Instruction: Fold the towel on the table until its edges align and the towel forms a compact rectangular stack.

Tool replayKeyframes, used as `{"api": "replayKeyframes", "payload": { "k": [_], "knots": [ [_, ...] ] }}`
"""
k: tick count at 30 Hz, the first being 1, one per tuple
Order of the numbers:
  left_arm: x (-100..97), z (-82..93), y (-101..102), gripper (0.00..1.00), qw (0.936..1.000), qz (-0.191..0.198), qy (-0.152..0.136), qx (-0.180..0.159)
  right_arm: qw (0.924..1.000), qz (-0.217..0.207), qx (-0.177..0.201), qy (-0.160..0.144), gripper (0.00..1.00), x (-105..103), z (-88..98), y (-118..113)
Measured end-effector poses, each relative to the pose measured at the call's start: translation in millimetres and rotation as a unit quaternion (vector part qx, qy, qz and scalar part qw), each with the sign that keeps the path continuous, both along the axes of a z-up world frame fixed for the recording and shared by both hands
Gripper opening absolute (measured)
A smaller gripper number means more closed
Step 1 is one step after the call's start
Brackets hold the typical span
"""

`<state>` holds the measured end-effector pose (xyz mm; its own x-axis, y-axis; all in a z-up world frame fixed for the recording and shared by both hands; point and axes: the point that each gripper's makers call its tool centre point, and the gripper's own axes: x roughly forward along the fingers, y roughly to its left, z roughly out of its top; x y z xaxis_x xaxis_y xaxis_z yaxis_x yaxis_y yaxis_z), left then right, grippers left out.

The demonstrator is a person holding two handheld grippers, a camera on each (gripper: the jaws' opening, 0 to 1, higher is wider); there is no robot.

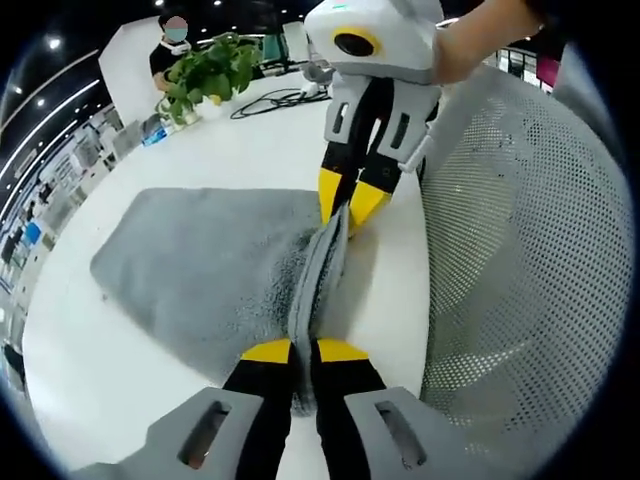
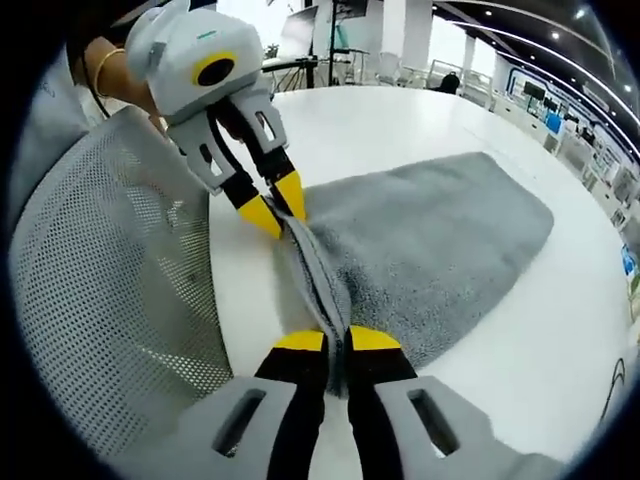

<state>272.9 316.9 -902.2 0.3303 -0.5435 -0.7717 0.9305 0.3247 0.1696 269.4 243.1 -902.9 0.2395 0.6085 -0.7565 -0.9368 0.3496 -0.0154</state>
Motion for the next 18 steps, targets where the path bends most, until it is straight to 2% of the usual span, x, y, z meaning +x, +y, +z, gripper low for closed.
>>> {"api": "replayKeyframes", "payload": {
  "k": [7, 10, 18],
  "knots": [
    [-1.4, 15.6, -1.9, 0.06, 0.9999, -0.008, -0.007, -0.003, 0.9998, 0.017, -0.003, -0.011, 0.04, -1.4, 16.9, -1.1],
    [-3.5, 25.6, -2.0, 0.06, 0.9996, -0.02, -0.019, 0.006, 0.9997, 0.02, 0.0, -0.013, 0.04, -3.3, 23.9, -0.9],
    [-14.5, 47.7, -1.2, 0.06, 0.9995, -0.03, -0.011, -0.005, 0.999, 0.043, -0.002, -0.013, 0.04, -16.0, 46.0, -1.2]
  ]
}}
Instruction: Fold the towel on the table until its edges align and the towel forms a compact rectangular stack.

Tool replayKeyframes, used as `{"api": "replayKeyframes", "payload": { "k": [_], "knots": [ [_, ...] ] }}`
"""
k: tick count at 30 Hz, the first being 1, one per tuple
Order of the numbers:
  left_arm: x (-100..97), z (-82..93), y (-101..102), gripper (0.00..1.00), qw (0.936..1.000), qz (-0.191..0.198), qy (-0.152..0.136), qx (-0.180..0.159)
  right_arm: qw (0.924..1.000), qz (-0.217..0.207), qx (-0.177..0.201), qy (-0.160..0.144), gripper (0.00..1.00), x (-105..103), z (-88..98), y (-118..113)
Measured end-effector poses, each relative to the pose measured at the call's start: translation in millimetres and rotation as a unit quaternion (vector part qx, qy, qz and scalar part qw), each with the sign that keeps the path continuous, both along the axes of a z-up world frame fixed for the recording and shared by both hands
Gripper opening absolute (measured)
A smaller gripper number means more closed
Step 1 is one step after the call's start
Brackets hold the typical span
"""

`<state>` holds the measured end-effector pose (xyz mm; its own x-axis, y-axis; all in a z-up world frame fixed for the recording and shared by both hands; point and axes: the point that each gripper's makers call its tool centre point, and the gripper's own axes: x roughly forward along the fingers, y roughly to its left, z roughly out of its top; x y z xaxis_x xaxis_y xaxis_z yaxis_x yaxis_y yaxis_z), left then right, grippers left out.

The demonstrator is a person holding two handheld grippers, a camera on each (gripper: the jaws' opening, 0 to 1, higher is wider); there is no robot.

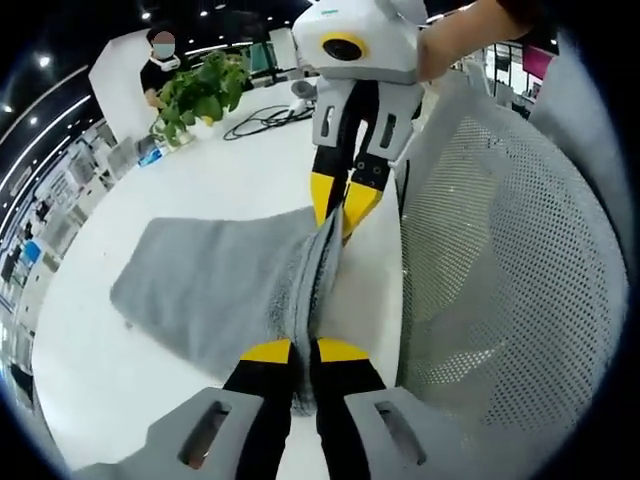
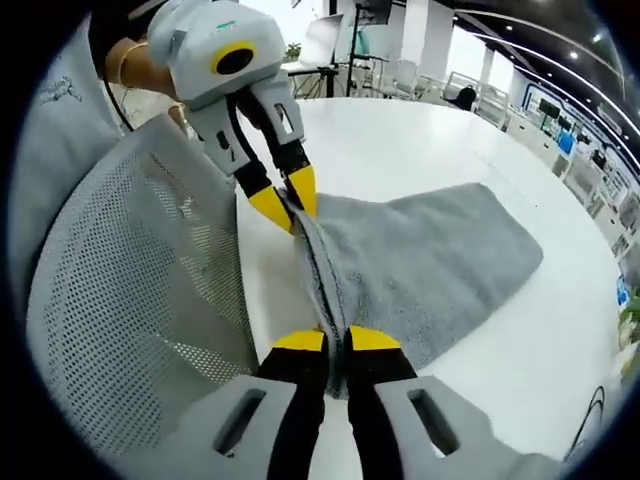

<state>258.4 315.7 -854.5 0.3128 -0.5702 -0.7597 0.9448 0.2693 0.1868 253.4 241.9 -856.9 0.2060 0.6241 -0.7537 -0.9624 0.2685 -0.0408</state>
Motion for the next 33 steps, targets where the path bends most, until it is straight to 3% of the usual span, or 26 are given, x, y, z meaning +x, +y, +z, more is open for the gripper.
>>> {"api": "replayKeyframes", "payload": {
  "k": [10, 16, 23, 33],
  "knots": [
    [-22.0, 29.5, 2.9, 0.06, 0.9987, -0.006, 0.044, -0.025, 0.9994, 0.003, 0.024, 0.026, 0.04, -24.5, 32.3, 3.3],
    [-29.9, 50.3, 5.4, 0.06, 0.9979, -0.011, 0.054, -0.033, 0.9988, 0.013, 0.035, 0.03, 0.04, -32.9, 54.0, 6.1],
    [-35.5, 76.9, 4.3, 0.06, 0.9921, 0.009, 0.092, -0.085, 0.9976, 0.015, 0.048, 0.046, 0.04, -43.0, 74.7, 4.7],
    [-51.9, 89.3, 5.5, 0.06, 0.9899, 0.006, 0.107, -0.092, 0.9967, 0.031, 0.045, 0.061, 0.04, -58.1, 89.6, 7.8]
  ]
}}
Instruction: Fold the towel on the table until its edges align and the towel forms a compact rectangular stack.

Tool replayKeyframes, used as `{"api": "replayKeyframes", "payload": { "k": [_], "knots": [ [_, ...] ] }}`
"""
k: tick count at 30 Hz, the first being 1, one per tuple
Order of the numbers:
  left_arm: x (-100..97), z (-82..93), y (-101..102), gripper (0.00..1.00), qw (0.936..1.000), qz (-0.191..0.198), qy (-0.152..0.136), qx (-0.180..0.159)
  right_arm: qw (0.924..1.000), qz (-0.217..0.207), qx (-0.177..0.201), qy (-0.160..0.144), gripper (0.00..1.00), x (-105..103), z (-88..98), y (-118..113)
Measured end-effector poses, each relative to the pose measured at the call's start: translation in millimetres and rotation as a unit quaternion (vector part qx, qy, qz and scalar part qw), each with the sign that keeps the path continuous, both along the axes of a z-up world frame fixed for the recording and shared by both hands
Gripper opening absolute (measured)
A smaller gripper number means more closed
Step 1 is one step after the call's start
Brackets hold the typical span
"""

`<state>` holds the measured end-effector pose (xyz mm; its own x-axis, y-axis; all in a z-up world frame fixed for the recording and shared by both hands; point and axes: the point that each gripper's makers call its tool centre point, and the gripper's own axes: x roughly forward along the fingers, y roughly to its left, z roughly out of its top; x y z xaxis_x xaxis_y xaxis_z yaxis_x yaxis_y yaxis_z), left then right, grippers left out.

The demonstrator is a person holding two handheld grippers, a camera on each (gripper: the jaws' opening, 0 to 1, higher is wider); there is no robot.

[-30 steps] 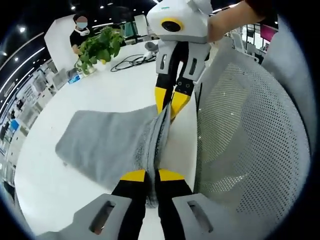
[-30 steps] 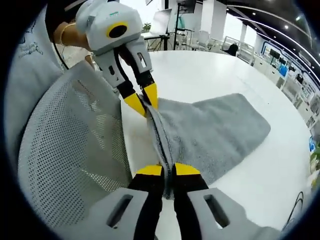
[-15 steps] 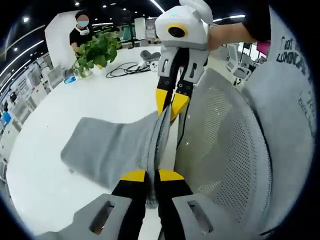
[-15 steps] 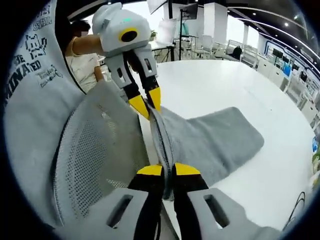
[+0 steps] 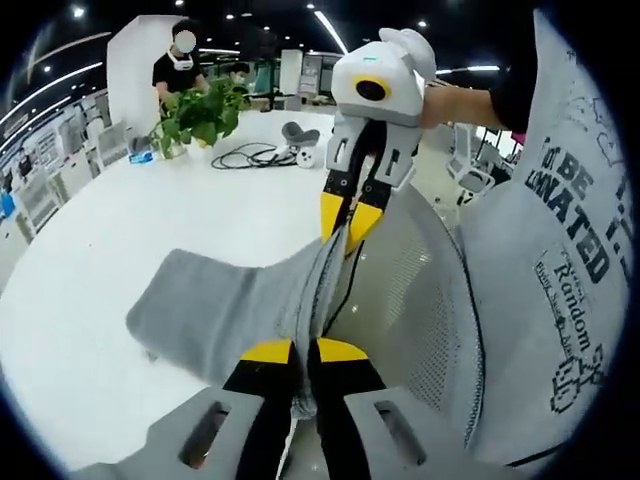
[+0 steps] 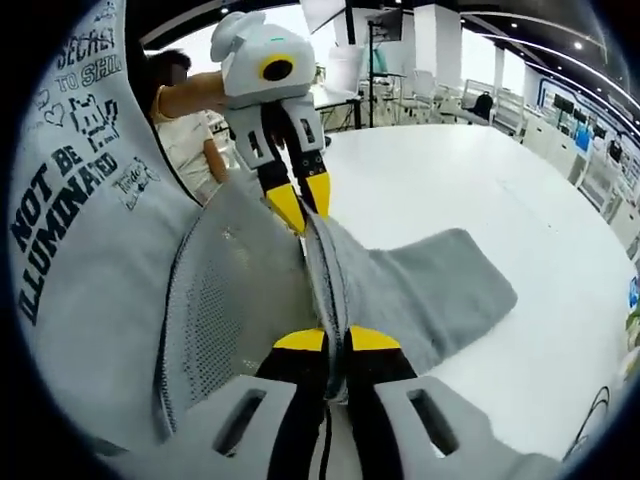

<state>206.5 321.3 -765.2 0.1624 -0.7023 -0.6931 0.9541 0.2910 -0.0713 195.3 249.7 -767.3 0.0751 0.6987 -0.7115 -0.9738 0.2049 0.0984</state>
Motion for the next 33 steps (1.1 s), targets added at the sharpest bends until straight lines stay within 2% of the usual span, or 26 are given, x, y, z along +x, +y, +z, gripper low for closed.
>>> {"api": "replayKeyframes", "payload": {
  "k": [3, 6, 8, 10, 13, 15, 17, 23, 33],
  "knots": [
    [-0.8, 3.6, 1.6, 0.06, 0.9999, 0.003, 0.007, -0.012, 0.9999, -0.001, 0.003, 0.012, 0.04, -2.0, 3.7, 1.1],
    [4.7, 0.7, 3.6, 0.06, 0.9991, 0.022, 0.025, -0.027, 0.9997, -0.009, 0.009, 0.019, 0.04, 2.6, 5.9, 3.4],
    [7.5, 1.4, 3.6, 0.06, 0.999, 0.024, 0.025, -0.029, 0.9995, -0.017, 0.011, 0.023, 0.04, 7.6, 6.7, 3.8],
    [11.6, 4.2, 3.6, 0.07, 0.9991, 0.026, 0.021, -0.027, 0.9997, -0.022, 0.012, 0.007, 0.04, 15.1, 12.9, 5.2],
    [23.5, 12.0, 6.5, 0.07, 0.9989, 0.033, 0.012, -0.032, 0.9995, -0.026, 0.017, 0.002, 0.04, 24.8, 21.2, 6.8],
    [32.0, 14.8, 8.5, 0.07, 0.9985, 0.039, 0.012, -0.038, 0.9991, -0.033, 0.026, 0.011, 0.04, 31.9, 23.8, 8.3],
    [40.0, 15.7, 9.5, 0.07, 0.9983, 0.041, 0.013, -0.04, 0.9983, -0.043, 0.033, 0.023, 0.05, 38.9, 26.1, 9.8],
    [63.3, 16.3, 10.4, 0.07, 0.9976, 0.045, 0.017, -0.05, 0.9979, -0.049, 0.038, 0.021, 0.05, 61.7, 28.7, 10.5],
    [101.6, 16.6, 10.0, 0.07, 0.9989, 0.025, 0.013, -0.038, 0.9957, -0.062, 0.053, 0.043, 0.05, 102.0, 29.1, 11.8]
  ]
}}
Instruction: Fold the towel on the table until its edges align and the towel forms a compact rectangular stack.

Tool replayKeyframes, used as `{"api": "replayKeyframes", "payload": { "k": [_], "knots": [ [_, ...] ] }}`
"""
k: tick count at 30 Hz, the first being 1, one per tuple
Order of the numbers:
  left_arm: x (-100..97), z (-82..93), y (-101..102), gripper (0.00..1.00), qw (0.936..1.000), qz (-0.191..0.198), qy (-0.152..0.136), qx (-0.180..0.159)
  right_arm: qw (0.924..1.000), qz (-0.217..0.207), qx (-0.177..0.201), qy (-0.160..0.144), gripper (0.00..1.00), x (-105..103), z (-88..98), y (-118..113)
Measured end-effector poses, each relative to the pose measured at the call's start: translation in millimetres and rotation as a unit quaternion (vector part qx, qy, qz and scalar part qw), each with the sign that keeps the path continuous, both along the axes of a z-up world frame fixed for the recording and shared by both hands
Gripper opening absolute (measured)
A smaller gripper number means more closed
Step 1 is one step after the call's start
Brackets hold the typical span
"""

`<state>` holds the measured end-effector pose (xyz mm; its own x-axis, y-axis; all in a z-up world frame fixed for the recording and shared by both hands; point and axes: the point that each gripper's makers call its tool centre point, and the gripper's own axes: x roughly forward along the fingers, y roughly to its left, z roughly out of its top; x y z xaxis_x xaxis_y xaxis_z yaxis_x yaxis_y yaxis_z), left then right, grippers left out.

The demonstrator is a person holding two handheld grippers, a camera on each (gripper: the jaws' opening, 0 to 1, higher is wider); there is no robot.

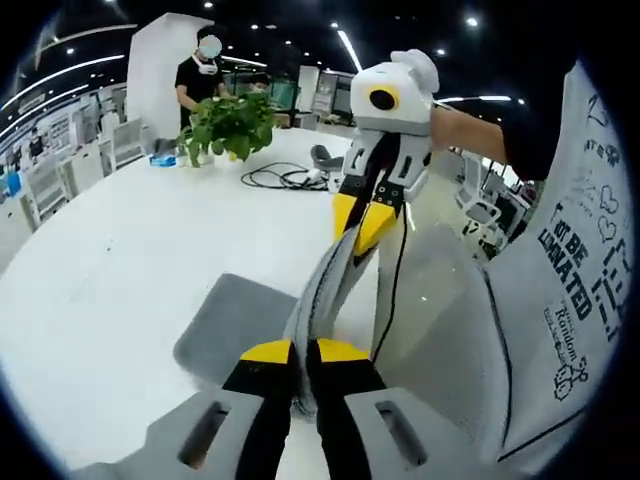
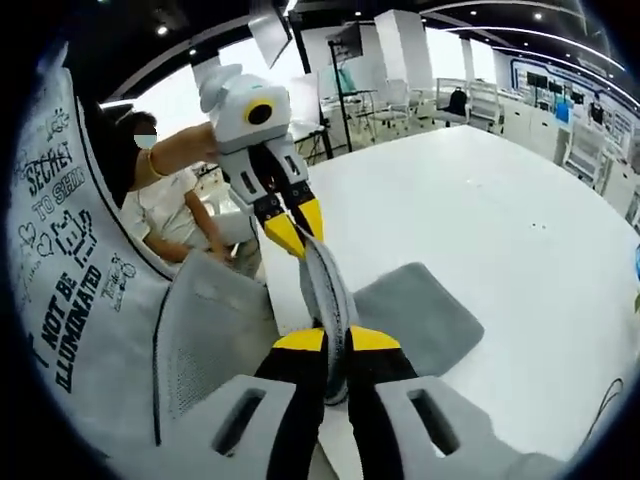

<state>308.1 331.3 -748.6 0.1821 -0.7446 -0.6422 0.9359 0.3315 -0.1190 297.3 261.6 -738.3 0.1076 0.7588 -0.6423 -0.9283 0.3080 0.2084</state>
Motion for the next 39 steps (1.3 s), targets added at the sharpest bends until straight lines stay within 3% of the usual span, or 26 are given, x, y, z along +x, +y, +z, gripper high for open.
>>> {"api": "replayKeyframes", "payload": {
  "k": [3, 12, 25, 39],
  "knots": [
    [11.2, -3.5, -0.8, 0.07, 0.9999, -0.008, -0.003, 0.007, 0.9996, 0.013, -0.02, -0.016, 0.05, 11.8, -5.2, -0.3],
    [47.0, -6.5, 4.6, 0.07, 1.0, 0.003, 0.006, -0.006, 1.0, -0.004, 0.001, 0.009, 0.05, 49.8, -8.5, 3.0],
    [95.2, -39.1, -5.7, 0.07, 0.9994, 0.031, 0.018, -0.001, 0.9981, -0.049, 0.011, 0.037, 0.05, 93.5, -40.4, -6.3],
    [128.4, -107.6, -9.0, 0.07, 0.9958, 0.07, 0.055, 0.023, 0.9958, -0.07, -0.008, 0.059, 0.05, 127.8, -99.8, -6.4]
  ]
}}
